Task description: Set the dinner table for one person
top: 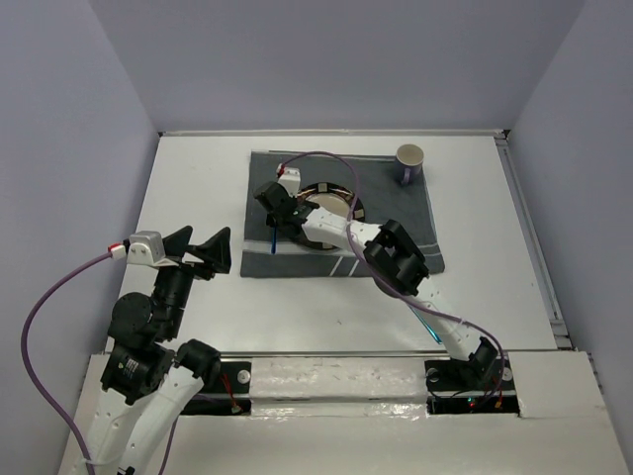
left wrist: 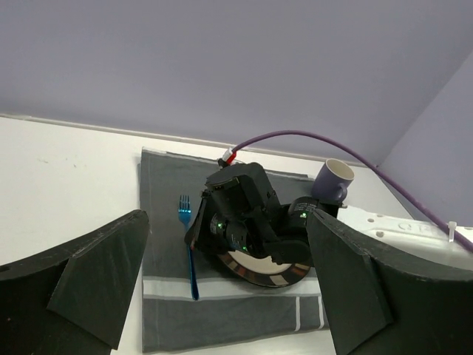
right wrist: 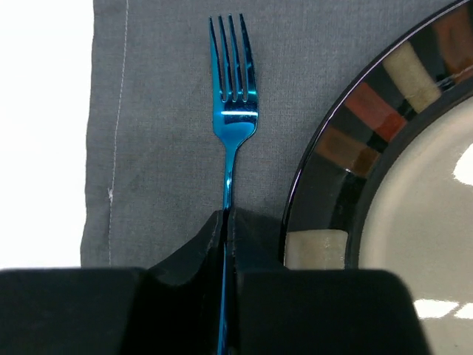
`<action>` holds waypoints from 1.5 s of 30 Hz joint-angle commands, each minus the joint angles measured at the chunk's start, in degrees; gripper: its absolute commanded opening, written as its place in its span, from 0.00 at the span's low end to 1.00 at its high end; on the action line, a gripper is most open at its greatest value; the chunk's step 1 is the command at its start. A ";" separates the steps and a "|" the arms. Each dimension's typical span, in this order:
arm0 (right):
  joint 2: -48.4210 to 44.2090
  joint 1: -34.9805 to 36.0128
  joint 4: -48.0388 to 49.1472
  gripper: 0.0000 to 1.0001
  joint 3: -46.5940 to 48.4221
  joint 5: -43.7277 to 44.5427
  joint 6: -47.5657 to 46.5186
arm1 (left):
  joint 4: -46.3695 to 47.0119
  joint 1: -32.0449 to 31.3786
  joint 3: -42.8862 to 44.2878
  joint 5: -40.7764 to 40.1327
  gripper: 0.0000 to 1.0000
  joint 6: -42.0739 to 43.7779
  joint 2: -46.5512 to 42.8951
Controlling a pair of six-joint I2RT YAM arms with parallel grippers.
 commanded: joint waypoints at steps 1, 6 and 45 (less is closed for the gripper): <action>0.14 -0.18 0.79 0.21 3.76 -0.71 0.60 | 2.17 -0.13 0.23 -0.36 0.98 0.54 0.06; -1.78 -0.18 0.70 0.48 6.92 -3.78 -2.29 | 2.35 -0.21 0.23 -0.45 0.98 0.45 0.05; -78.62 -18.71 -23.66 0.54 -81.41 -16.94 -2.61 | 2.00 -5.84 0.32 -1.76 0.98 1.24 -4.95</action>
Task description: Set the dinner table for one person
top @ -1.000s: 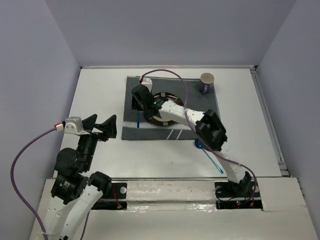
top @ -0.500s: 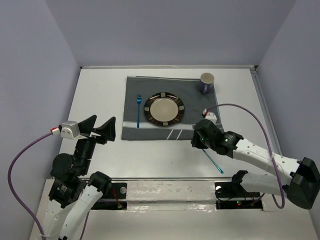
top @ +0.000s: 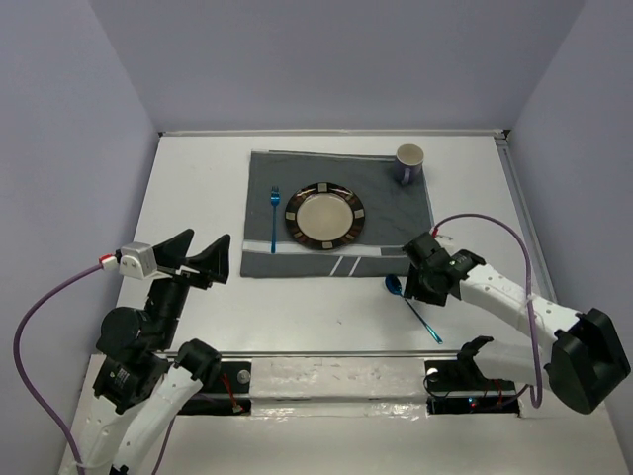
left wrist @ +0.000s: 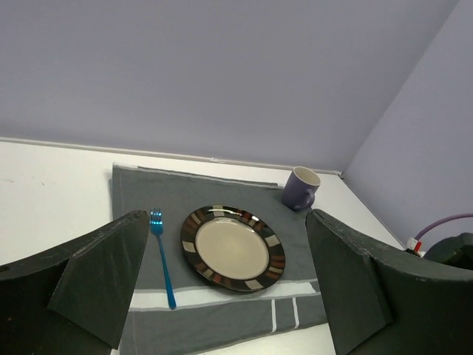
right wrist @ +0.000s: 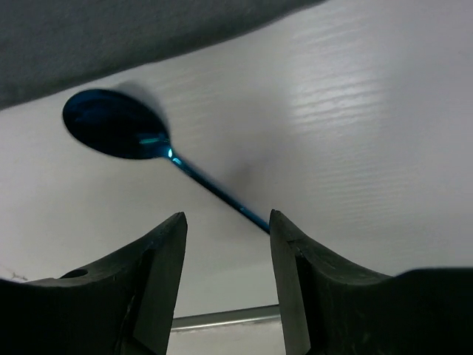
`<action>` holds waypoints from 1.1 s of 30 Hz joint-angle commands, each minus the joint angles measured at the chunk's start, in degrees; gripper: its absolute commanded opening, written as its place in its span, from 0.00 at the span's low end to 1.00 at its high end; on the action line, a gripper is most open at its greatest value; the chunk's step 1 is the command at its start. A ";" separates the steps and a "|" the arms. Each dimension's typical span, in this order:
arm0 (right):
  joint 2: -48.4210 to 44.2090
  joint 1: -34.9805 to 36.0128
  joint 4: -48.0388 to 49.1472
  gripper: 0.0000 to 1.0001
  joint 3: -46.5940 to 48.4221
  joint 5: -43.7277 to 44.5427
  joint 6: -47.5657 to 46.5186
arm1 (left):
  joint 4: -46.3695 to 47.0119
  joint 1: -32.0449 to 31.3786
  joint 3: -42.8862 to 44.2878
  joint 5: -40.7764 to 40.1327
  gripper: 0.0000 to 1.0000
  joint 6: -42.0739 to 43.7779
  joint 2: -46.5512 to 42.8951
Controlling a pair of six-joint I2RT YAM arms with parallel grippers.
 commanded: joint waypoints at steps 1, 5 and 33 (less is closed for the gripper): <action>3.27 -5.43 3.55 0.53 3.46 -5.65 -10.97 | 1.17 -0.77 0.32 -1.96 0.98 1.17 -0.78; 7.84 -5.97 4.42 0.53 4.70 -9.34 -15.55 | 0.81 -0.94 0.50 -2.76 0.98 1.17 -1.04; 7.32 -5.97 4.52 0.00 10.90 -13.59 -18.97 | 1.51 -1.21 0.32 -2.14 0.98 0.91 1.85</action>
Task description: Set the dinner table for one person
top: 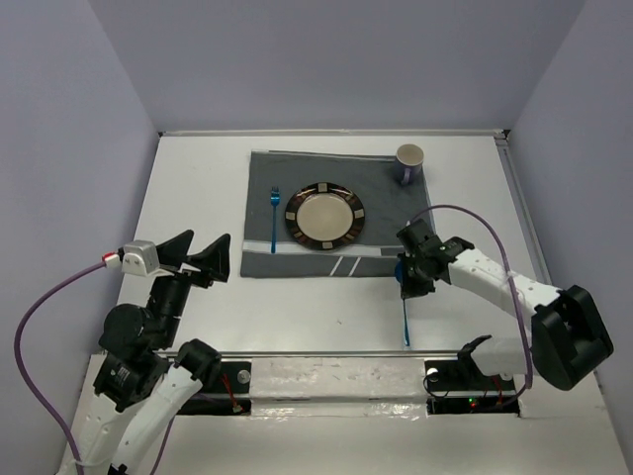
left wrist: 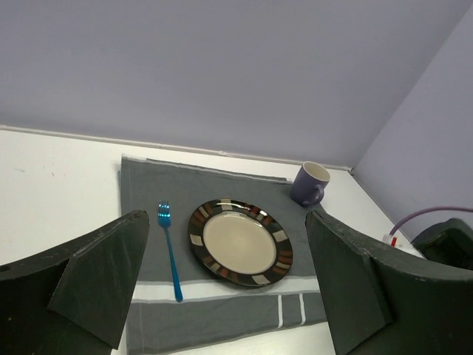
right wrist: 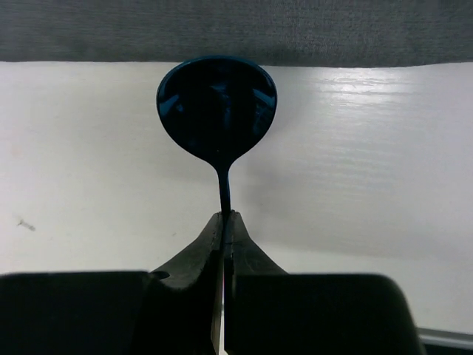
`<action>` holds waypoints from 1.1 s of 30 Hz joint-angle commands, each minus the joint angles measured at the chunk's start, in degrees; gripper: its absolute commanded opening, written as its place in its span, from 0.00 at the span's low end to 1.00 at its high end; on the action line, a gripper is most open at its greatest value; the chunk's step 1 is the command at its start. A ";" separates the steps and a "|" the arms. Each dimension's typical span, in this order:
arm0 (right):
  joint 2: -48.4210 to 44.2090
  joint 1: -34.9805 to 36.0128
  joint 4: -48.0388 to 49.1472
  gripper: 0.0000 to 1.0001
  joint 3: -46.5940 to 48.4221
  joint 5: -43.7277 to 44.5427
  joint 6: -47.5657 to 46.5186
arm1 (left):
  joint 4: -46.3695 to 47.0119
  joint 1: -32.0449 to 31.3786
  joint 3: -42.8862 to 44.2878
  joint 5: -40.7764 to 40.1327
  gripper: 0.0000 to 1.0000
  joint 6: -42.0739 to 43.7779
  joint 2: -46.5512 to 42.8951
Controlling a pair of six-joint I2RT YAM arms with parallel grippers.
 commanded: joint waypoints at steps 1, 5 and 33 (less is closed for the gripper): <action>-3.83 -0.04 -1.87 0.00 10.10 2.99 -2.26 | 2.70 -0.47 0.32 0.31 0.98 0.73 1.81; 4.59 -0.04 1.11 0.00 22.40 7.49 -6.39 | 2.43 -0.46 0.32 0.57 0.98 0.73 3.04; 44.95 -13.31 7.36 0.00 55.73 -3.32 -14.83 | 2.34 1.99 0.15 0.92 0.98 0.91 7.35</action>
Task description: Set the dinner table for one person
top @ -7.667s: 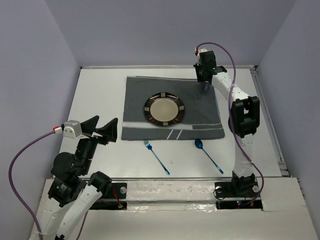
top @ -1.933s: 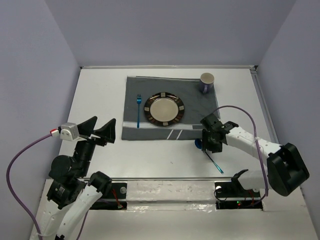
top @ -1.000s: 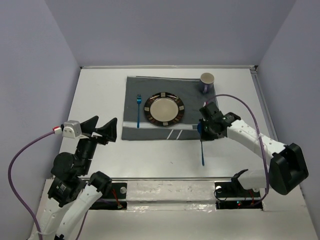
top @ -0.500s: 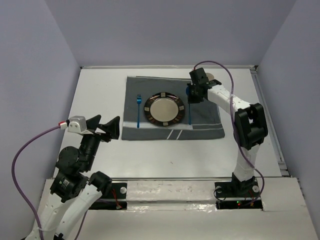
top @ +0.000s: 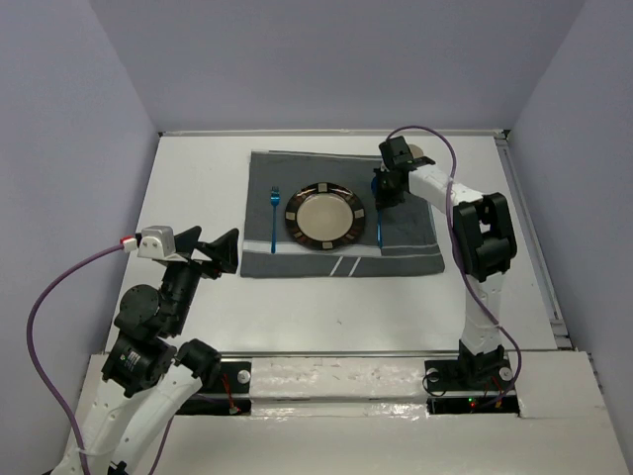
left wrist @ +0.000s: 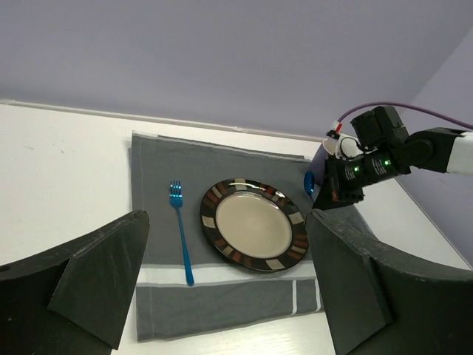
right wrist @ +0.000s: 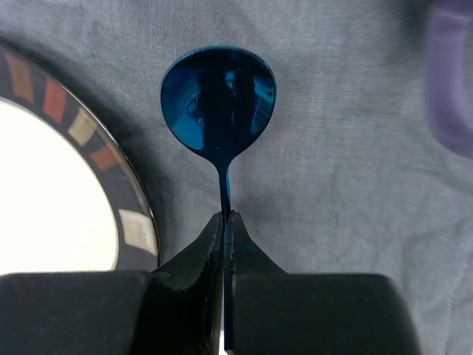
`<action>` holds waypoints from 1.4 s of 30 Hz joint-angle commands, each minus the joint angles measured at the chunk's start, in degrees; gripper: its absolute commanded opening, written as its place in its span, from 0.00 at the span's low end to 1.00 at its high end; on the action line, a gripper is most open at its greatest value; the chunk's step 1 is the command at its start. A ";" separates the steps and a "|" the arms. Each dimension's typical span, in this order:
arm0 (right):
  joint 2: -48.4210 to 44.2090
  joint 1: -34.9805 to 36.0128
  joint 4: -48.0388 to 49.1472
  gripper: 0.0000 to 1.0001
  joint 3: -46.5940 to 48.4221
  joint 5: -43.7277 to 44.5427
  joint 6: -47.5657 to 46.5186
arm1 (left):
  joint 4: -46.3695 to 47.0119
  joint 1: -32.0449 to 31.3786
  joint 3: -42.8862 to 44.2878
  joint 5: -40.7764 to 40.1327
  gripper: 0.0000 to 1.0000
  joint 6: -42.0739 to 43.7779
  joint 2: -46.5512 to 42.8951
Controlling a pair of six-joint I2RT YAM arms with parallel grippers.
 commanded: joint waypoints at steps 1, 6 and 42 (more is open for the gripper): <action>2.35 -1.03 0.78 0.00 3.95 -2.49 -1.74 | 2.43 0.84 0.15 0.68 0.98 0.89 0.99; 4.47 -1.56 0.52 0.00 4.75 -1.70 -2.09 | 2.43 1.19 0.15 0.94 0.98 0.80 1.08; -78.74 6.97 36.31 1.00 -51.41 -24.99 7.51 | 5.16 4.27 3.30 11.58 0.99 0.89 9.15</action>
